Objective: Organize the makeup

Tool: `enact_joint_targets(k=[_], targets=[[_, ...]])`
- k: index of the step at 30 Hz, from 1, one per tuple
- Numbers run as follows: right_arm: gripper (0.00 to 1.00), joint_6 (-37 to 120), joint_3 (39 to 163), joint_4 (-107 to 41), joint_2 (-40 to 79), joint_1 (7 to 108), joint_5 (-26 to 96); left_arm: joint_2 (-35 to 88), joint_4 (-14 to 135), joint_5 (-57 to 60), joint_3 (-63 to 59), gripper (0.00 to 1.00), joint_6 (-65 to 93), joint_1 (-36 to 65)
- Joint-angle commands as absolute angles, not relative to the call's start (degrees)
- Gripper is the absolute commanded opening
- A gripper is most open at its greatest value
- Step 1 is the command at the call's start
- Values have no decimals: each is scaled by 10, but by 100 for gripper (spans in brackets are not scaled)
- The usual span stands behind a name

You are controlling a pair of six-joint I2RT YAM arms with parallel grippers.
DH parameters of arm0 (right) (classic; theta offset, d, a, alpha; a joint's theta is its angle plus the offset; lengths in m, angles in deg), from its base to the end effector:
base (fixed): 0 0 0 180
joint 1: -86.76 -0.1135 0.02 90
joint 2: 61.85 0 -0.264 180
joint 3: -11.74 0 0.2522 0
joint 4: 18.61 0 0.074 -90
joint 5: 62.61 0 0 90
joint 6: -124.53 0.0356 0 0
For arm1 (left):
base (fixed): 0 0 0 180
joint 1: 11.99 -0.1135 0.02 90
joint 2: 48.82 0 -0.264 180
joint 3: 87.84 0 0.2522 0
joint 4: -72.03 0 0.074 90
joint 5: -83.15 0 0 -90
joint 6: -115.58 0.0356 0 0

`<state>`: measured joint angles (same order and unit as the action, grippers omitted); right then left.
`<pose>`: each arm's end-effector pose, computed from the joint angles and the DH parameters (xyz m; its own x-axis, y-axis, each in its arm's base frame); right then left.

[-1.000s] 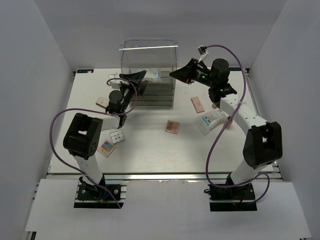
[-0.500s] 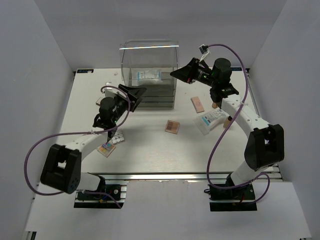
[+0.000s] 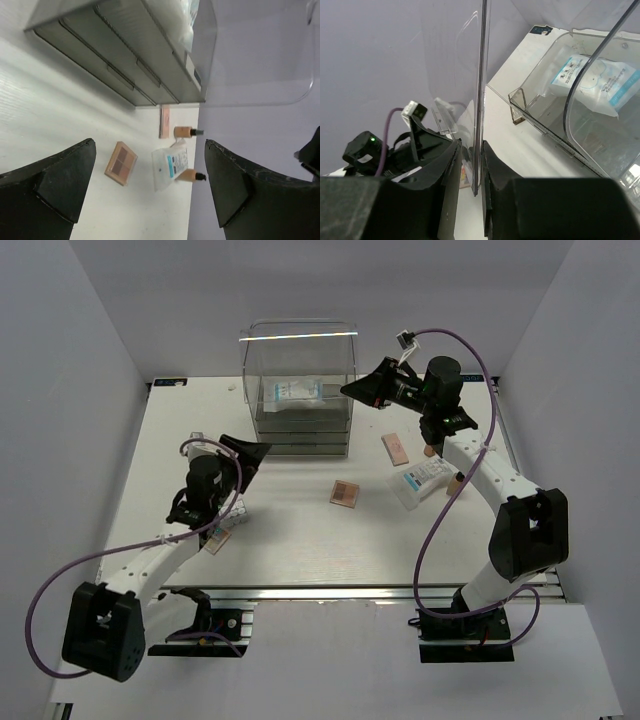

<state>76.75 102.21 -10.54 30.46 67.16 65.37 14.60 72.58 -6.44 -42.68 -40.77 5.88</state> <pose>0.3546 0.1495 0.3803 -0.4892 0.3880 -0.7811 -0.6913 0.3735 0.6186 0.2338 -0.0757 0.2372 -0.4032 -0.8324 -0.3801 -0.1395 0.4665 -0.8735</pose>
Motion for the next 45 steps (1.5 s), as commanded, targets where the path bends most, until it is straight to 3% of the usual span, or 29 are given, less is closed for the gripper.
enact_joint_targets(k=[1,8,13,28,32,45], targets=[[24,736,1035,-80,281,674,648,83,684,-117,-431,98,-401,43],[25,720,1036,-91,281,674,653,19,725,-79,-449,96,-329,41],[25,710,1038,-104,283,675,653,64,755,57,-390,82,-265,42],[27,699,1050,-109,291,671,648,167,806,70,-283,86,-190,61],[28,698,1043,-109,288,670,649,195,838,57,-268,94,-199,64],[30,700,1028,-105,280,670,654,283,966,25,-224,94,-276,67]])
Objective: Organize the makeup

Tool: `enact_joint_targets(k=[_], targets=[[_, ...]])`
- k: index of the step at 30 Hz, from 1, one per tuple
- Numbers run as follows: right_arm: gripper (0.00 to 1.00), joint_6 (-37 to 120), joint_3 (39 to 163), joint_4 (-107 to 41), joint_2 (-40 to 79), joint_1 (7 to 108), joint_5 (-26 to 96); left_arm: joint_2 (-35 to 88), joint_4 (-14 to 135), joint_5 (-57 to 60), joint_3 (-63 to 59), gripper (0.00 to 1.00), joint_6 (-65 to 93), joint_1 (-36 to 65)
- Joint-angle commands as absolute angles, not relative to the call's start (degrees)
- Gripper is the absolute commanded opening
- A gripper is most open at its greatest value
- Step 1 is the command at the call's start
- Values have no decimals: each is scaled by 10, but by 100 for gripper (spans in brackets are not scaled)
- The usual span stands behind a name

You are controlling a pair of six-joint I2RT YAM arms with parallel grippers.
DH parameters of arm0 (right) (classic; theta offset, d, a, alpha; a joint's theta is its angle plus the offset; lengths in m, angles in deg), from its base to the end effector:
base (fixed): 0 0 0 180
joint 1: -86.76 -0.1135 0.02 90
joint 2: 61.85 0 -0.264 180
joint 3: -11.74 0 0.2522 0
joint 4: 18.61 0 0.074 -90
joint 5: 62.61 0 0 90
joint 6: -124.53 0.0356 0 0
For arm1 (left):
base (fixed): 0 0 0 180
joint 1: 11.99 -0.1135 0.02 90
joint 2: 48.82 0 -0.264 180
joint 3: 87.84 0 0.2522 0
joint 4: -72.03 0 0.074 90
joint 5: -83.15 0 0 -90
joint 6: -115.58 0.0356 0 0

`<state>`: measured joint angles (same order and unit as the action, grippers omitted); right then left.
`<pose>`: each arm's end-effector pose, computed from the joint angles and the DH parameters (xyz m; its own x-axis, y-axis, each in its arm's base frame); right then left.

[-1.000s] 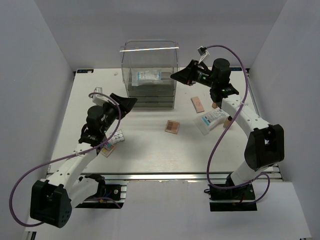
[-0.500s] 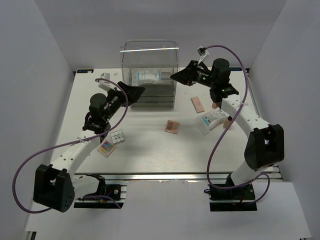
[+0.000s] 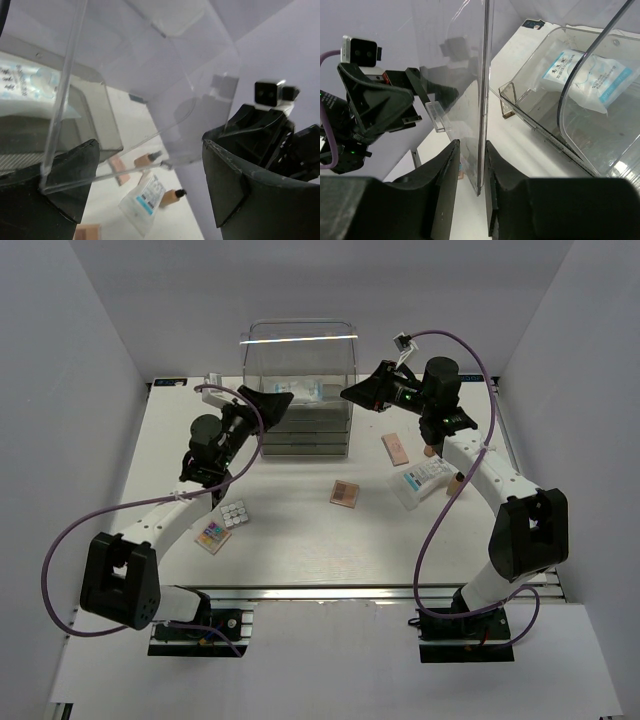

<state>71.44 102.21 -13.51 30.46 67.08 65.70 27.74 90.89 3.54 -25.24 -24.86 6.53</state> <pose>0.3546 0.1503 0.3750 -0.4659 0.3339 -0.8195 -0.7094 0.4126 0.5714 0.2938 -0.1052 0.3187 -0.3206 -0.6923 -0.6464 0.3699 0.5367 -0.7583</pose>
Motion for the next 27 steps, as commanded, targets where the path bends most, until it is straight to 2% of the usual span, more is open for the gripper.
enact_joint_targets(k=[1,11,19,25,26,27], targets=[[31,700,1028,-105,279,670,654,287,984,23,-224,94,-290,66],[40,683,1017,-113,274,671,660,297,1053,20,-242,92,-351,66],[54,618,998,-180,251,691,679,294,1061,24,-241,92,-364,67],[69,549,973,-227,229,735,723,291,1070,21,-244,92,-376,66],[73,506,964,-230,225,742,733,291,1073,23,-244,92,-379,67],[83,477,960,-233,219,745,767,294,1077,26,-244,92,-386,67]])
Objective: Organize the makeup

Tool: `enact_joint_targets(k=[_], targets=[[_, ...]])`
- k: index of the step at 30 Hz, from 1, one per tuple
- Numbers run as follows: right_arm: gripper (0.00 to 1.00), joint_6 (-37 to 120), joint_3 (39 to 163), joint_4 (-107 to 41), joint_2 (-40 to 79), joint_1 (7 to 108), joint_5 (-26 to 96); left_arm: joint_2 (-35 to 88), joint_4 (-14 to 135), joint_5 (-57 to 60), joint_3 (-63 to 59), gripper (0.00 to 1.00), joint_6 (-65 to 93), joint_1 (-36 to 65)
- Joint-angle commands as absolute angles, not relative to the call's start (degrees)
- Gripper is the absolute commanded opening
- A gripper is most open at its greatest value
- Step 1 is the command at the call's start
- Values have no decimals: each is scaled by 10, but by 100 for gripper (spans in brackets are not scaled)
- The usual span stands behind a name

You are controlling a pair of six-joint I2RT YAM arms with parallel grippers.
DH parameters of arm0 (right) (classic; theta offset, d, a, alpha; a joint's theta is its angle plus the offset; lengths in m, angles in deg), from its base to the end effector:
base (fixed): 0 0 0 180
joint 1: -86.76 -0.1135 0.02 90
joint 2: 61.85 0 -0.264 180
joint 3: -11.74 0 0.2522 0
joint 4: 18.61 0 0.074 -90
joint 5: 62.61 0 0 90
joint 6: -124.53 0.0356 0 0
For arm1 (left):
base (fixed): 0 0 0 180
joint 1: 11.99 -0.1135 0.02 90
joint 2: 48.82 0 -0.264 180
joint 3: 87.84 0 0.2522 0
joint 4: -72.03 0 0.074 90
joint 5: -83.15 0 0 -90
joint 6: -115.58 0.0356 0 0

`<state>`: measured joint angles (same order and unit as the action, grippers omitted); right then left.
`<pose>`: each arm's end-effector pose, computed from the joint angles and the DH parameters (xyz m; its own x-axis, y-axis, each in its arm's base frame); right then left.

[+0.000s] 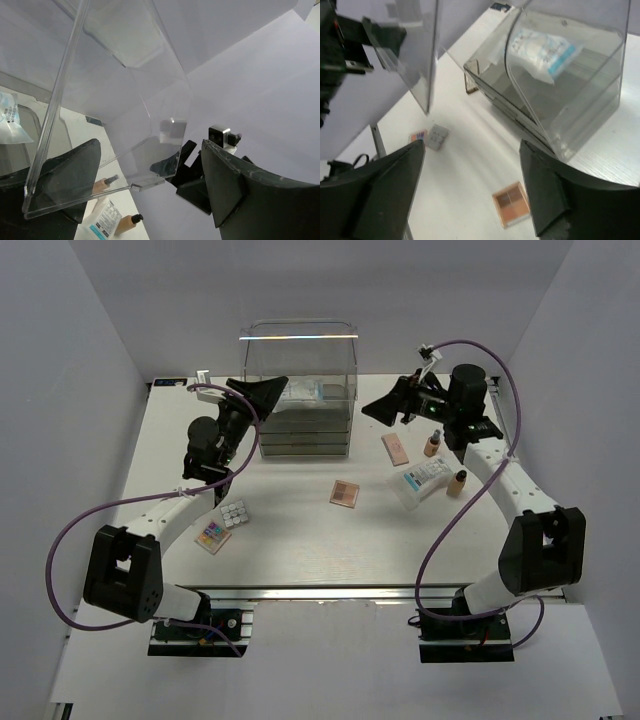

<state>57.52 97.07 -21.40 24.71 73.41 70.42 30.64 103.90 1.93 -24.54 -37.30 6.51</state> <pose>0.3408 0.1059 0.3646 -0.3874 0.2015 -0.8996 -0.7384 0.5164 0.4336 0.3008 -0.1064 0.3324 -0.2861 -0.8318 -0.4756 0.4350 0.3295 -0.8380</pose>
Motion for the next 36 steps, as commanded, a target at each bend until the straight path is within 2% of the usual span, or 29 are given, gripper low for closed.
enact_joint_targets(k=[1,8,11,12,16,20,23,24,31,36], targets=[[89,444,954,-248,215,748,783,296,1080,26,-244,92,-388,67],[89,65,926,-416,182,751,816,292,1078,33,-233,92,-392,66],[89,-132,925,-520,178,752,793,291,1075,34,-230,92,-394,67],[89,-250,927,-551,180,751,777,291,1075,33,-230,92,-398,67],[85,-464,914,-638,193,751,690,290,1070,36,-228,92,-405,67],[73,-578,940,-714,235,751,617,284,1063,35,-227,92,-402,67],[58,-640,980,-822,301,752,552,284,1061,34,-230,92,-401,67],[57,-645,983,-831,308,752,538,284,1061,33,-230,92,-402,67],[67,-709,945,-795,310,768,470,279,1049,35,-233,92,-398,67],[70,-752,933,-801,313,769,426,282,1049,35,-233,92,-399,67]])
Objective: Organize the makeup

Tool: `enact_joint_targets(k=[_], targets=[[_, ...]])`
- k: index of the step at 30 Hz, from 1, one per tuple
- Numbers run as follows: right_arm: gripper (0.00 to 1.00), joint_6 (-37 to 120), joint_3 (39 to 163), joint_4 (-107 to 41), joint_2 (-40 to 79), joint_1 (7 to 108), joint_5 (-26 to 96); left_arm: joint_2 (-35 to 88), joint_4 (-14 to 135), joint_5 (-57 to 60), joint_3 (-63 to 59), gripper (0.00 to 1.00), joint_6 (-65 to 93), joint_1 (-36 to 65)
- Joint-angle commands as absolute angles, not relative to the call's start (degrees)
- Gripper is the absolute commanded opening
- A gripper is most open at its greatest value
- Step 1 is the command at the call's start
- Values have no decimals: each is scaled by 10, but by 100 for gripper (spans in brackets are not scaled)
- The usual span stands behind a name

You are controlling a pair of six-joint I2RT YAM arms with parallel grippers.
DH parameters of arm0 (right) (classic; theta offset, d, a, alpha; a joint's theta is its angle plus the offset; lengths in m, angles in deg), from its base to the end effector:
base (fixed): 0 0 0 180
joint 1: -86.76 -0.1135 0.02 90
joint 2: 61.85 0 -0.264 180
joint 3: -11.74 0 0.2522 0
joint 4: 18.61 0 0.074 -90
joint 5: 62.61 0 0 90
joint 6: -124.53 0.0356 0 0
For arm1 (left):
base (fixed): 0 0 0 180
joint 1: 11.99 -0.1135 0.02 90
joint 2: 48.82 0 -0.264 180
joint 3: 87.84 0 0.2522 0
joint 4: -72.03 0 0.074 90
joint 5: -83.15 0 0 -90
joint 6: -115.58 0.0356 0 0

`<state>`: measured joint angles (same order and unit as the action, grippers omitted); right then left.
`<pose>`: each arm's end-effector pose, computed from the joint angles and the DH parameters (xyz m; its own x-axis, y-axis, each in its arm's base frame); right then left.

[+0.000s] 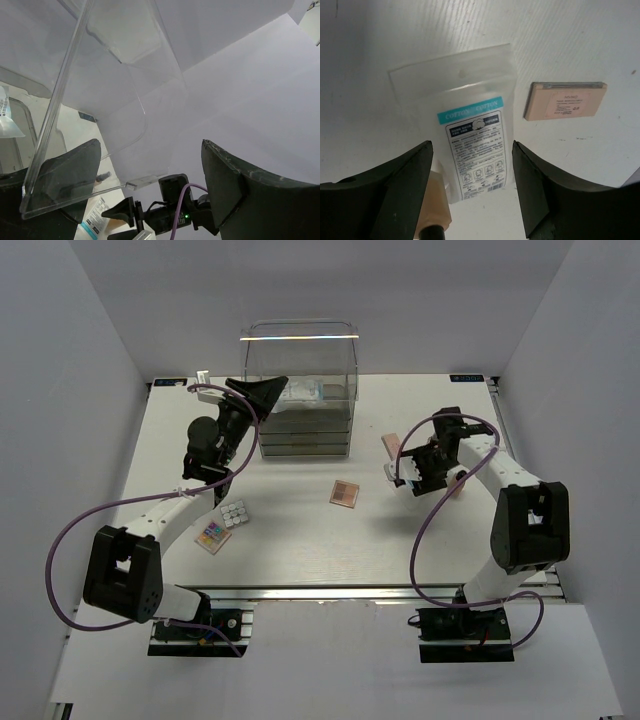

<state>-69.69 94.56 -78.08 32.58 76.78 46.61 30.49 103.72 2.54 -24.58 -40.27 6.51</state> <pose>0.3154 0.0674 0.2242 0.4894 -0.8433 -0.2222 -0.8371 -0.3828 -0.3908 0.3002 -0.1066 0.3326 -0.3170 -0.8432 -0.4341 0.4223 0.2843 -0.8607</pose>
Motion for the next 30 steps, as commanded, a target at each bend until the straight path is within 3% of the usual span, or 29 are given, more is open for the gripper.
enact_joint_targets(k=[1,10,15,19,22,30], targets=[[70,-769,925,-794,314,770,418,283,1050,35,-232,92,-400,66],[69,-762,871,-694,346,765,371,286,1042,38,-227,92,-398,66],[61,-763,861,-668,352,764,382,288,1047,37,-231,92,-403,67],[45,-770,849,-652,362,763,383,286,1045,35,-232,92,-403,67],[20,-768,849,-659,369,760,388,284,1043,33,-234,92,-404,66],[0,-778,831,-709,325,752,469,284,1053,28,-240,92,-413,67]])
